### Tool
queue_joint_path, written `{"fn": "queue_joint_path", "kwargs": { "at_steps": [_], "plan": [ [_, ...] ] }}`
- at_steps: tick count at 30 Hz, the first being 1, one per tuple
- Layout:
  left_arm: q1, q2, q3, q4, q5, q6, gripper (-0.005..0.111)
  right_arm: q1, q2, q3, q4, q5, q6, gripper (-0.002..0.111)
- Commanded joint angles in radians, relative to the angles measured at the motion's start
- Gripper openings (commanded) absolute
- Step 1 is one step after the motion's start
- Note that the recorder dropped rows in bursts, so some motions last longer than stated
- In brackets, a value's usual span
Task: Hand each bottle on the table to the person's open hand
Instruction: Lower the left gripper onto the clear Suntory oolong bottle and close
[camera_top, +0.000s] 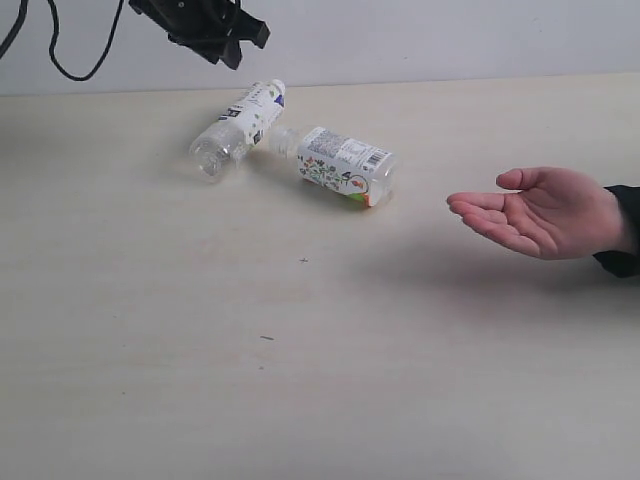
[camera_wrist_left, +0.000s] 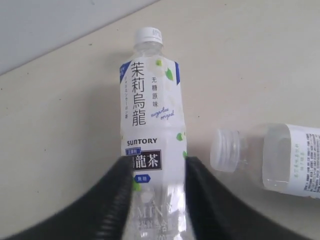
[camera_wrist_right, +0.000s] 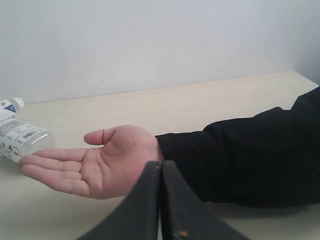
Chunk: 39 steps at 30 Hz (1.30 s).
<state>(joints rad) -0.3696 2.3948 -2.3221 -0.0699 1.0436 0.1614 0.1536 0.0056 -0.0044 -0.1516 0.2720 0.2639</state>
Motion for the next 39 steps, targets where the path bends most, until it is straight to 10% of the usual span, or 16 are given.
{"fn": "queue_joint_path", "kwargs": {
  "at_steps": [1, 5, 39],
  "plan": [
    [0.003, 0.022, -0.007, 0.006, -0.031, -0.009, 0.083, 0.003, -0.006, 0.004, -0.004, -0.008, 0.0, 0.0],
    [0.003, 0.042, -0.007, 0.006, -0.056, -0.009, 0.101, 0.003, -0.006, 0.004, -0.004, -0.008, 0.0, 0.0],
    [0.003, 0.183, -0.007, 0.023, -0.154, 0.012, 0.101, 0.003, -0.006, 0.004, -0.004, -0.008, 0.0, 0.0]
  ]
}}
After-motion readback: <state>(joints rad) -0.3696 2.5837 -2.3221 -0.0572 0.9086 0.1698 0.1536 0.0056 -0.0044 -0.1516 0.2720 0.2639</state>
